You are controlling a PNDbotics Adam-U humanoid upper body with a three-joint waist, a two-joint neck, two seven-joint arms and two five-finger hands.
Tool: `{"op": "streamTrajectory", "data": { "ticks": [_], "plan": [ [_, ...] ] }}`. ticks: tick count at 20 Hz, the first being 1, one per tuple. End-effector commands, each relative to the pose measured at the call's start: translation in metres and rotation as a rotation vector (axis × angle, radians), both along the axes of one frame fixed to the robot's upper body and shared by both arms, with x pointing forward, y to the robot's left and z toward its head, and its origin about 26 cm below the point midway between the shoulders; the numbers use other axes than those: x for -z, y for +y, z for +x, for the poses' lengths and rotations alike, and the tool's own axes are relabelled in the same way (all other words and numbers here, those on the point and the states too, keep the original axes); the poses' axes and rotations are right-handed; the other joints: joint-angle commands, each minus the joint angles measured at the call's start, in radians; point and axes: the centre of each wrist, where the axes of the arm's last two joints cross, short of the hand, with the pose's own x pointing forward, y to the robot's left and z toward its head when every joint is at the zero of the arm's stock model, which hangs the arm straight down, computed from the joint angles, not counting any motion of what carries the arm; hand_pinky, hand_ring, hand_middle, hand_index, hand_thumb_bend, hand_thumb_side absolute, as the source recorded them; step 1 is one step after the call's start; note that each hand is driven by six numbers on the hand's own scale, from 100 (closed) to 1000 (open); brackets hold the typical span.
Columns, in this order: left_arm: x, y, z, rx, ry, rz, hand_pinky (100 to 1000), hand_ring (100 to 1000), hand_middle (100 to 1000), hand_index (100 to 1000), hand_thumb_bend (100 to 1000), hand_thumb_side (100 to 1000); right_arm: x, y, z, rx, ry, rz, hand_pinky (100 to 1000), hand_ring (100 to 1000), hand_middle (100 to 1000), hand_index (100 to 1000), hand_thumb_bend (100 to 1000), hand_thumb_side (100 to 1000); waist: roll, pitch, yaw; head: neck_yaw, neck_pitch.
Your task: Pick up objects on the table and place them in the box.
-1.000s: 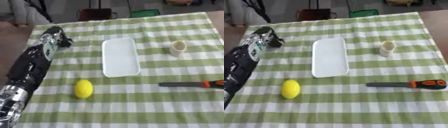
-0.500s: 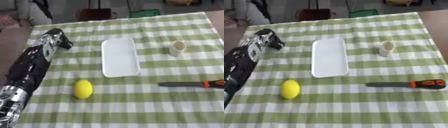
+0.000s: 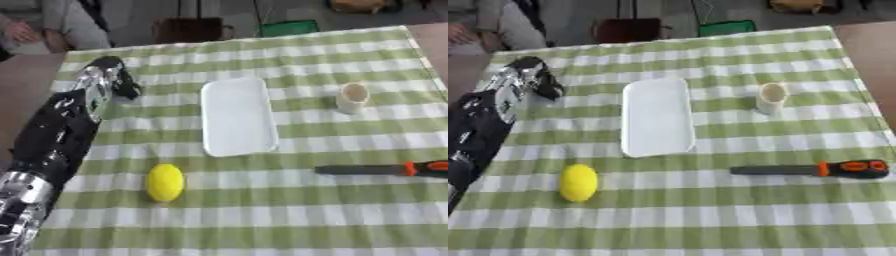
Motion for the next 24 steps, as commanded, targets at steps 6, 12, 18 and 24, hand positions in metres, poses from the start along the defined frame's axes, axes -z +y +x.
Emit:
{"op": "streamTrajectory", "data": {
  "ticks": [6, 12, 18, 24],
  "plan": [
    [-0.061, 0.003, -0.004, 0.052, -0.151, 0.016, 913, 853, 810, 445, 100, 254, -0.007, -0.003, -0.003, 0.004, -0.025, -0.009, 603, 652, 708, 812, 533, 733, -0.006, -0.034, 0.005, -0.007, 0.000],
    [-0.082, -0.041, -0.005, 0.241, -0.207, 0.046, 909, 853, 810, 443, 100, 260, -0.007, -0.002, -0.003, -0.003, -0.023, -0.008, 604, 652, 709, 813, 532, 733, -0.010, -0.041, 0.000, -0.007, 0.001],
    [-0.082, -0.113, -0.006, 0.484, -0.203, 0.081, 905, 852, 809, 443, 100, 262, -0.007, 0.001, -0.002, -0.019, -0.026, -0.005, 605, 652, 710, 813, 529, 734, -0.012, -0.043, -0.017, -0.002, -0.001],
    [-0.071, -0.151, -0.009, 0.596, -0.179, 0.106, 904, 852, 808, 445, 100, 260, -0.008, 0.002, -0.001, -0.028, -0.029, -0.004, 605, 653, 710, 813, 529, 734, -0.013, -0.042, -0.025, -0.002, -0.002]
  ]
}}
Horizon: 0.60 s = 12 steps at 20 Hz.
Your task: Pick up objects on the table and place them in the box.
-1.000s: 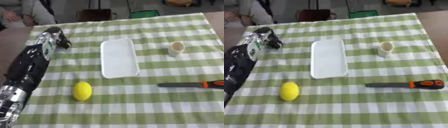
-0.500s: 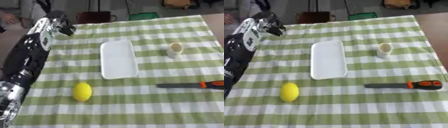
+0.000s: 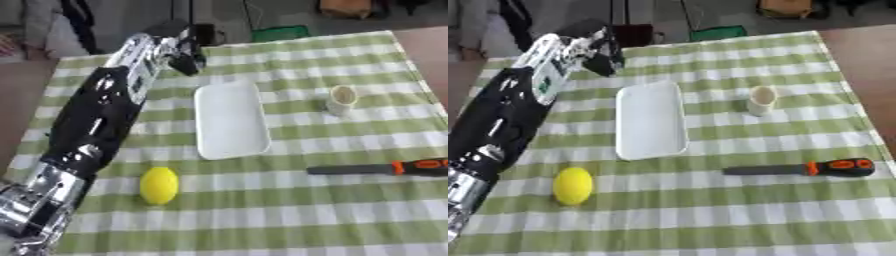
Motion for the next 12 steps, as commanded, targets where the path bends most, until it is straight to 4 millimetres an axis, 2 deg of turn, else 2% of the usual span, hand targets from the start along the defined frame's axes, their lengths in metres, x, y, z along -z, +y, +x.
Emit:
{"op": "streamTrajectory", "data": {
  "ticks": [1, 2, 6, 11, 12],
  "plan": [
    [-0.015, -0.011, -0.002, 0.040, -0.043, 0.021, 905, 853, 809, 448, 504, 242, -0.009, 0.001, -0.001, -0.012, -0.029, -0.014, 605, 653, 710, 813, 516, 757, -0.007, -0.024, -0.002, 0.002, -0.003],
    [-0.009, -0.018, -0.003, 0.065, -0.026, 0.037, 907, 855, 811, 455, 100, 259, -0.010, 0.001, -0.001, -0.013, -0.030, -0.013, 605, 653, 710, 814, 528, 734, -0.007, -0.023, -0.005, 0.003, -0.003],
    [0.010, -0.032, -0.005, 0.138, 0.036, 0.111, 909, 858, 814, 467, 100, 261, -0.010, 0.001, -0.001, -0.013, -0.030, -0.012, 606, 653, 711, 814, 527, 734, -0.005, -0.025, -0.005, 0.003, -0.001],
    [0.024, -0.032, -0.008, 0.189, 0.084, 0.177, 913, 865, 823, 495, 100, 262, -0.009, 0.000, -0.002, -0.010, -0.029, -0.010, 606, 653, 711, 814, 530, 732, -0.005, -0.028, 0.002, -0.001, 0.000],
    [0.029, -0.032, -0.009, 0.200, 0.100, 0.193, 923, 878, 845, 587, 151, 299, -0.009, 0.000, -0.002, -0.010, -0.029, -0.010, 606, 653, 711, 814, 524, 734, -0.005, -0.029, 0.004, -0.002, 0.001]
  ]
}}
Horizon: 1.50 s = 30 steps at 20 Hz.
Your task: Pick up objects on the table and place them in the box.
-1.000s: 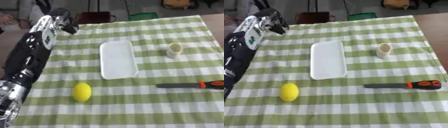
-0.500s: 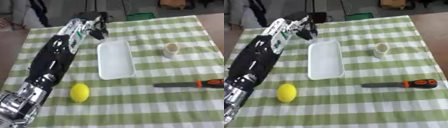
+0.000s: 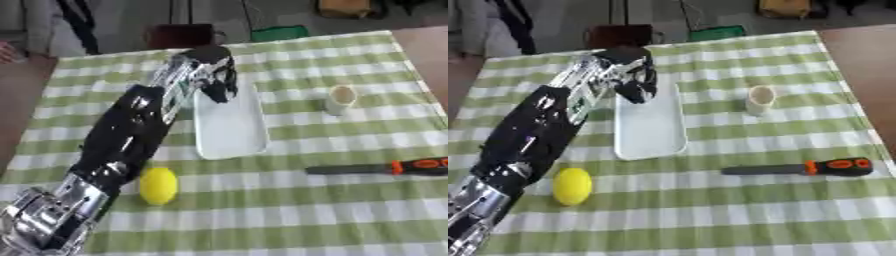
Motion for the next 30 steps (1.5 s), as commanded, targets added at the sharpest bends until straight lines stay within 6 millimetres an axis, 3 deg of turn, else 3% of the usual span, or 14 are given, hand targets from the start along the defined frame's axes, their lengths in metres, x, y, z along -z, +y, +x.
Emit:
{"op": "streamTrajectory", "data": {
  "ticks": [1, 2, 3, 4, 5, 6, 9, 10, 14, 19, 22, 25, 28, 30],
  "plan": [
    [-0.001, 0.003, -0.002, 0.039, 0.003, 0.062, 923, 878, 845, 587, 151, 299, -0.009, -0.001, -0.002, -0.004, -0.029, -0.009, 606, 653, 711, 814, 524, 734, -0.007, -0.027, 0.005, -0.003, 0.001],
    [0.004, 0.004, -0.003, 0.056, 0.016, 0.078, 929, 886, 862, 652, 420, 436, -0.009, -0.001, -0.002, -0.004, -0.029, -0.008, 606, 654, 711, 814, 523, 734, -0.007, -0.028, 0.007, -0.003, 0.001],
    [0.007, 0.004, -0.003, 0.071, 0.025, 0.088, 929, 886, 862, 652, 420, 436, -0.009, -0.001, -0.002, -0.004, -0.028, -0.008, 606, 654, 711, 814, 523, 734, -0.007, -0.028, 0.008, -0.004, 0.001],
    [0.008, 0.005, -0.004, 0.083, 0.028, 0.097, 933, 891, 872, 695, 560, 489, -0.009, -0.001, -0.002, -0.004, -0.028, -0.008, 606, 654, 711, 814, 522, 734, -0.008, -0.029, 0.010, -0.004, 0.000],
    [0.008, 0.005, -0.004, 0.092, 0.026, 0.104, 933, 891, 872, 695, 560, 489, -0.009, -0.001, -0.002, -0.004, -0.028, -0.008, 606, 654, 711, 814, 522, 734, -0.008, -0.029, 0.011, -0.004, 0.000],
    [0.006, 0.006, -0.005, 0.099, 0.017, 0.108, 940, 899, 883, 768, 782, 592, -0.008, -0.001, -0.002, -0.003, -0.028, -0.007, 607, 654, 712, 814, 522, 734, -0.009, -0.030, 0.013, -0.004, 0.001],
    [0.000, 0.009, -0.009, 0.111, -0.019, 0.114, 941, 901, 885, 789, 833, 627, -0.008, -0.002, -0.002, -0.001, -0.026, -0.007, 607, 654, 712, 814, 521, 734, -0.010, -0.032, 0.019, -0.005, 0.003],
    [-0.002, 0.010, -0.010, 0.112, -0.029, 0.113, 944, 903, 888, 819, 918, 671, -0.008, -0.002, -0.002, -0.002, -0.025, -0.006, 607, 654, 712, 814, 521, 734, -0.011, -0.033, 0.021, -0.005, 0.003],
    [-0.023, 0.019, -0.022, 0.119, -0.137, 0.052, 942, 901, 890, 834, 948, 758, -0.007, -0.002, -0.002, -0.001, -0.023, -0.005, 607, 654, 713, 815, 518, 734, -0.013, -0.036, 0.030, -0.006, 0.006],
    [-0.072, 0.057, -0.064, 0.048, -0.426, -0.191, 931, 888, 881, 822, 891, 806, -0.005, -0.004, -0.003, 0.007, -0.018, -0.003, 607, 654, 713, 815, 516, 734, -0.017, -0.039, 0.049, -0.012, 0.014],
    [-0.093, 0.107, -0.104, -0.104, -0.660, -0.406, 885, 851, 845, 783, 855, 784, -0.004, -0.006, -0.004, 0.018, -0.015, -0.002, 608, 654, 714, 815, 513, 733, -0.023, -0.042, 0.081, -0.029, 0.025],
    [-0.088, 0.134, -0.131, -0.196, -0.741, -0.536, 875, 844, 838, 774, 845, 785, -0.003, -0.007, -0.005, 0.024, -0.015, 0.002, 608, 655, 714, 815, 512, 733, -0.025, -0.044, 0.096, -0.034, 0.028],
    [-0.081, 0.143, -0.139, -0.228, -0.748, -0.589, 869, 833, 832, 766, 814, 794, -0.003, -0.007, -0.005, 0.024, -0.015, 0.003, 608, 654, 714, 815, 511, 732, -0.025, -0.044, 0.103, -0.033, 0.030],
    [-0.057, 0.158, -0.146, -0.304, -0.731, -0.655, 863, 828, 827, 762, 795, 797, -0.002, -0.007, -0.005, 0.029, -0.012, 0.004, 608, 654, 714, 816, 510, 732, -0.028, -0.043, 0.122, -0.027, 0.037]
  ]
}}
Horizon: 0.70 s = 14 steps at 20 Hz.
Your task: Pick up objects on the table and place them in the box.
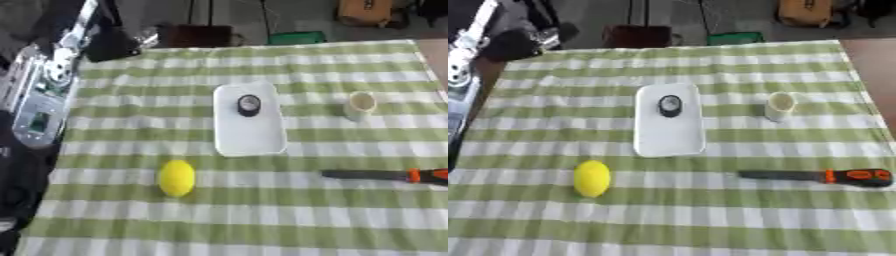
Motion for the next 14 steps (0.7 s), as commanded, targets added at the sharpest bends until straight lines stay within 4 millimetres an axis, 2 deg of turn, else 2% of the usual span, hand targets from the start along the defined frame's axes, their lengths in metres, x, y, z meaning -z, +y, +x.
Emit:
{"op": "streamTrajectory", "data": {
  "ticks": [1, 5, 14],
  "plan": [
    [0.004, 0.018, -0.013, -0.046, -0.052, -0.091, 857, 826, 825, 760, 781, 800, -0.007, -0.002, -0.002, 0.004, -0.023, -0.006, 607, 654, 714, 816, 509, 731, -0.008, -0.020, 0.014, 0.006, 0.017],
    [0.018, 0.023, -0.017, -0.040, -0.057, -0.151, 858, 824, 826, 762, 772, 797, -0.007, -0.001, -0.002, -0.002, -0.023, -0.007, 607, 654, 715, 816, 506, 731, -0.009, -0.024, 0.026, 0.016, 0.023],
    [0.026, 0.022, -0.018, -0.007, -0.074, -0.190, 851, 821, 824, 761, 763, 791, -0.008, -0.001, -0.001, -0.003, -0.025, -0.010, 606, 653, 715, 816, 504, 730, -0.009, -0.025, 0.026, 0.031, 0.024]
  ]
}}
